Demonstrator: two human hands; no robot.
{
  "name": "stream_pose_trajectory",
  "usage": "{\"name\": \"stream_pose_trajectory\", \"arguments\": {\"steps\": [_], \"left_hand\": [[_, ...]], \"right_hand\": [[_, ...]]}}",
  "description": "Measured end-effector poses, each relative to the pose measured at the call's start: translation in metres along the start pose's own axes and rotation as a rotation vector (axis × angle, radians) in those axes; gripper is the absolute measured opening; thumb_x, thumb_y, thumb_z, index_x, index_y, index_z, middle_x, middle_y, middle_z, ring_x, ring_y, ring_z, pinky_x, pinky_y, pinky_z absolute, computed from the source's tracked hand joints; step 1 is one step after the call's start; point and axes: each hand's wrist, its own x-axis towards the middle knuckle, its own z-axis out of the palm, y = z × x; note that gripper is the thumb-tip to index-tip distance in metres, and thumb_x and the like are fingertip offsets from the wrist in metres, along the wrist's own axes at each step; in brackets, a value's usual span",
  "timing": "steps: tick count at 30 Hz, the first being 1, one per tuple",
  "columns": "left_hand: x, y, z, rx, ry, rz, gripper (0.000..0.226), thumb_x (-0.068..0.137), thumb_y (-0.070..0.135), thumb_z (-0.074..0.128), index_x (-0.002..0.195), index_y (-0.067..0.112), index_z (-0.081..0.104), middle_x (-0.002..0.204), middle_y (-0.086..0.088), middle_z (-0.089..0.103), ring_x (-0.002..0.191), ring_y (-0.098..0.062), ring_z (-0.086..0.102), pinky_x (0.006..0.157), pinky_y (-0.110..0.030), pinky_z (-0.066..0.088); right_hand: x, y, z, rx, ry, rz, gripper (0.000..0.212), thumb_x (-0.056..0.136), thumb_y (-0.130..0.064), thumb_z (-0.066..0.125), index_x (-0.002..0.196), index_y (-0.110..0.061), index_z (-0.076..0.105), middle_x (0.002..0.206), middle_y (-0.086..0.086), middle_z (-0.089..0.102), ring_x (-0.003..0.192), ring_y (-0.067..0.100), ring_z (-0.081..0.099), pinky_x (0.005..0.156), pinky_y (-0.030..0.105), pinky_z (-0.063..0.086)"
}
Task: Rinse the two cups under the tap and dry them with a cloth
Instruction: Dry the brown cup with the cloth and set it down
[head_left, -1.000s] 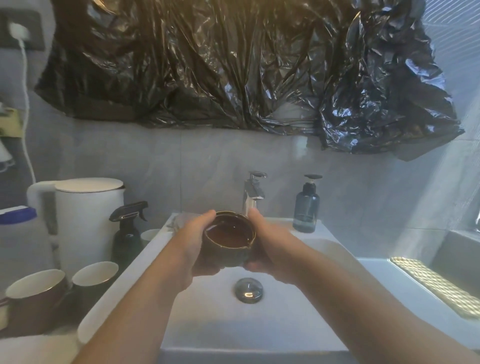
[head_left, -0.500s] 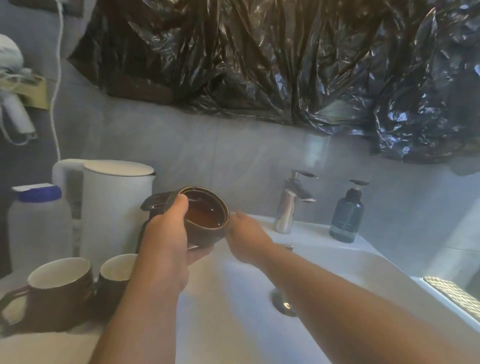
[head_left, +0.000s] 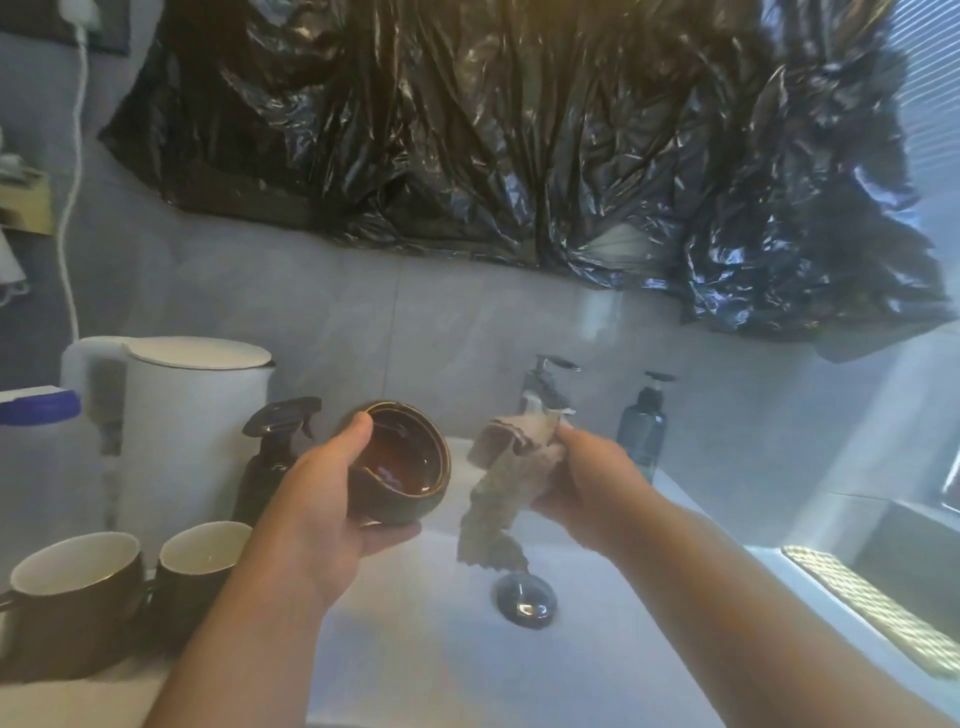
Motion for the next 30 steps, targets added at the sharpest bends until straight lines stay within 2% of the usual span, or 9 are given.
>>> {"name": "stream_pose_trajectory", "arguments": {"steps": [3, 7, 9, 12, 15, 18, 25, 28, 30], "left_hand": [[-0.019, -0.006, 0.022, 0.061, -0.022, 0.033, 0.035, 0.093, 0.041, 0.065, 0.119, 0.017, 0.059, 0.127, -0.019, 0.063, 0.109, -0.036, 0.066, 0.074, -0.056, 0.060], [-0.043, -0.023, 0.060, 0.114, -0.169, 0.108, 0.028, 0.093, 0.032, 0.064, 0.112, 0.013, 0.061, 0.112, -0.023, 0.069, 0.097, -0.039, 0.072, 0.078, -0.053, 0.061], [-0.048, -0.030, 0.073, 0.109, -0.235, 0.105, 0.039, 0.083, 0.034, 0.071, 0.114, 0.011, 0.063, 0.117, -0.032, 0.064, 0.097, -0.041, 0.070, 0.086, -0.060, 0.058], [-0.045, -0.038, 0.078, -0.036, -0.354, 0.023, 0.051, 0.075, 0.043, 0.064, 0.111, 0.008, 0.074, 0.120, -0.032, 0.066, 0.100, -0.041, 0.070, 0.104, -0.067, 0.043], [-0.036, -0.046, 0.077, -0.084, -0.469, -0.052, 0.056, 0.079, 0.050, 0.049, 0.100, 0.008, 0.080, 0.113, -0.023, 0.074, 0.094, -0.038, 0.073, 0.099, -0.063, 0.047], [-0.034, -0.051, 0.080, -0.004, -0.524, 0.051, 0.044, 0.077, 0.041, 0.053, 0.094, 0.013, 0.082, 0.108, -0.020, 0.076, 0.092, -0.035, 0.074, 0.090, -0.059, 0.053], [-0.042, -0.054, 0.088, 0.359, -0.635, 0.263, 0.041, 0.071, 0.043, 0.060, 0.104, 0.026, 0.076, 0.100, -0.021, 0.073, 0.085, -0.027, 0.072, 0.071, -0.045, 0.058], [-0.047, -0.052, 0.092, 0.546, -0.531, 0.441, 0.030, 0.075, 0.045, 0.055, 0.096, 0.036, 0.075, 0.089, -0.008, 0.075, 0.085, -0.025, 0.072, 0.075, -0.048, 0.059], [-0.051, -0.051, 0.095, 0.586, -0.434, 0.559, 0.033, 0.067, 0.055, 0.056, 0.095, 0.045, 0.071, 0.087, 0.004, 0.076, 0.082, -0.014, 0.072, 0.073, -0.037, 0.058]], "right_hand": [[-0.038, -0.006, -0.027, -0.068, -0.006, -0.205, 0.023, 0.098, -0.023, 0.053, 0.108, -0.011, 0.069, 0.099, 0.013, 0.073, 0.083, 0.023, 0.072, 0.061, 0.029, 0.057], [-0.075, -0.001, -0.036, -0.329, -0.284, -0.446, 0.027, 0.090, -0.031, 0.055, 0.103, -0.013, 0.070, 0.091, 0.009, 0.067, 0.083, 0.024, 0.062, 0.071, 0.031, 0.050], [-0.080, 0.003, -0.034, -0.373, -0.319, -0.545, 0.023, 0.098, -0.026, 0.049, 0.102, -0.017, 0.070, 0.102, 0.012, 0.063, 0.096, 0.027, 0.060, 0.088, 0.043, 0.050], [-0.072, 0.013, -0.041, -0.555, -0.095, -0.705, 0.020, 0.095, -0.027, 0.052, 0.100, -0.029, 0.071, 0.126, -0.002, 0.065, 0.119, 0.015, 0.059, 0.106, 0.040, 0.046], [-0.074, 0.014, -0.049, -0.448, 0.076, -0.735, 0.017, 0.086, -0.017, 0.066, 0.099, -0.027, 0.067, 0.110, -0.004, 0.074, 0.099, 0.011, 0.070, 0.073, 0.015, 0.053], [-0.072, 0.007, -0.055, -0.445, 0.161, -0.642, 0.019, 0.086, -0.013, 0.071, 0.098, -0.026, 0.066, 0.092, -0.008, 0.074, 0.085, -0.003, 0.068, 0.062, 0.005, 0.047], [-0.069, 0.006, -0.057, -0.731, 0.278, -0.641, 0.007, 0.087, -0.023, 0.063, 0.082, -0.019, 0.066, 0.073, -0.002, 0.071, 0.069, 0.011, 0.065, 0.061, 0.026, 0.050], [-0.075, 0.004, -0.057, -0.865, 0.399, -0.704, 0.012, 0.085, -0.031, 0.066, 0.082, -0.020, 0.063, 0.069, -0.002, 0.068, 0.069, 0.014, 0.063, 0.066, 0.027, 0.046], [-0.079, 0.004, -0.055, -0.894, 0.440, -0.754, 0.016, 0.086, -0.034, 0.065, 0.084, -0.019, 0.061, 0.068, -0.002, 0.067, 0.069, 0.020, 0.062, 0.063, 0.028, 0.043]]}}
